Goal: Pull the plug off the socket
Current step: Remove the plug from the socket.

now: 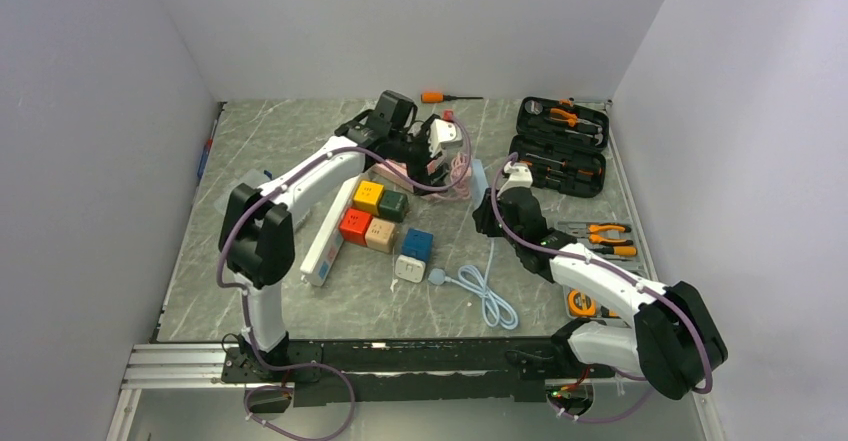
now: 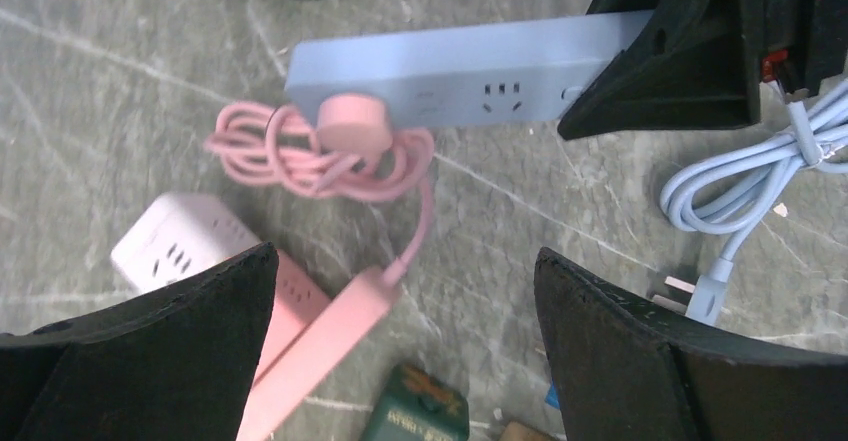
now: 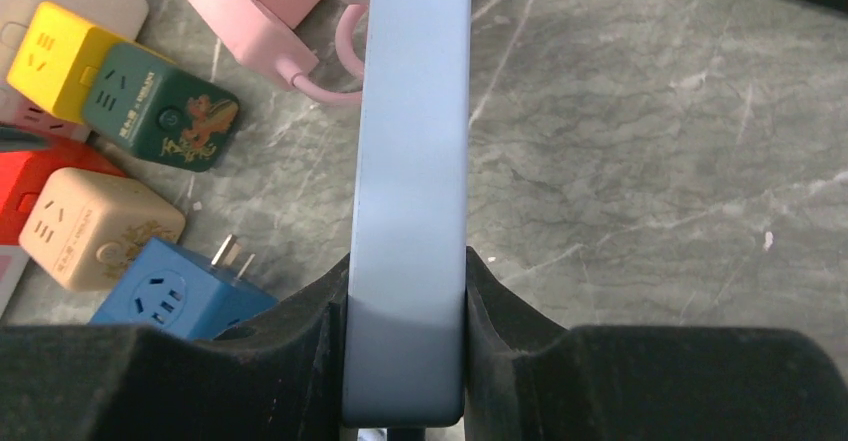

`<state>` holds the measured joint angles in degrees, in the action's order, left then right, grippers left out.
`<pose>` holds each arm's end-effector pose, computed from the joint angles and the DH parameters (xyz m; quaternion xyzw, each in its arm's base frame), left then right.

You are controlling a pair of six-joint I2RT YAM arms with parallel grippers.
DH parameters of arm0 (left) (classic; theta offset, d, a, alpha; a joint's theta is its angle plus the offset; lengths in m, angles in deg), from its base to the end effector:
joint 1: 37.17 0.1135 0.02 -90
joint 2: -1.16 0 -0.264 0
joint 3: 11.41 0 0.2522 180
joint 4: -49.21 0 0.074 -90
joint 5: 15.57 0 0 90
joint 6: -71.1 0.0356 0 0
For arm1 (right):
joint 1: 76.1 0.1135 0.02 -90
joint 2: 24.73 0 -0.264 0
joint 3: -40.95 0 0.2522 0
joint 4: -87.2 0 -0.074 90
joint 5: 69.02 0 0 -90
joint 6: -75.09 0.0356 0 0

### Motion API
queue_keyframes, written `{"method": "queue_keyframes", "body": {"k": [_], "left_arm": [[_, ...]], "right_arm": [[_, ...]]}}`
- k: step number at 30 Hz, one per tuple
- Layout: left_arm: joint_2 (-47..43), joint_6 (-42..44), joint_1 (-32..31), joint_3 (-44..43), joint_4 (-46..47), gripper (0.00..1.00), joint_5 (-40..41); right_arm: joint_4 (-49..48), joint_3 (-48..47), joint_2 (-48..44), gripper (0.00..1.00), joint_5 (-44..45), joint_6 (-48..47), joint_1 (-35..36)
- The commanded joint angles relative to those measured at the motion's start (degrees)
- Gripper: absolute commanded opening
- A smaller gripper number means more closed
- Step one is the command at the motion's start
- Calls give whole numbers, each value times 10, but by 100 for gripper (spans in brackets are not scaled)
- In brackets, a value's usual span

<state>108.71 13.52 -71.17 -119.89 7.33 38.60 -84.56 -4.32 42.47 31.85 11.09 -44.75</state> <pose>0.3444 -0.2574 0.3019 0.5810 0.6543 -0.2853 0.3911 0.2134 0.1222 0.2079 0.0069 0.8641 0.1662 0.4750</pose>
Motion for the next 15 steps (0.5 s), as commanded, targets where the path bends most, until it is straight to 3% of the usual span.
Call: {"method": "queue_keyframes", "body": {"k": [1, 15], "left_arm": [[48, 28, -3, -54, 14, 99, -92], [107, -83, 12, -58, 127, 99, -82]], "right_arm": [[-95, -70, -9, 0, -47, -9, 9], [-114, -94, -12, 0, -77, 12, 15]]}}
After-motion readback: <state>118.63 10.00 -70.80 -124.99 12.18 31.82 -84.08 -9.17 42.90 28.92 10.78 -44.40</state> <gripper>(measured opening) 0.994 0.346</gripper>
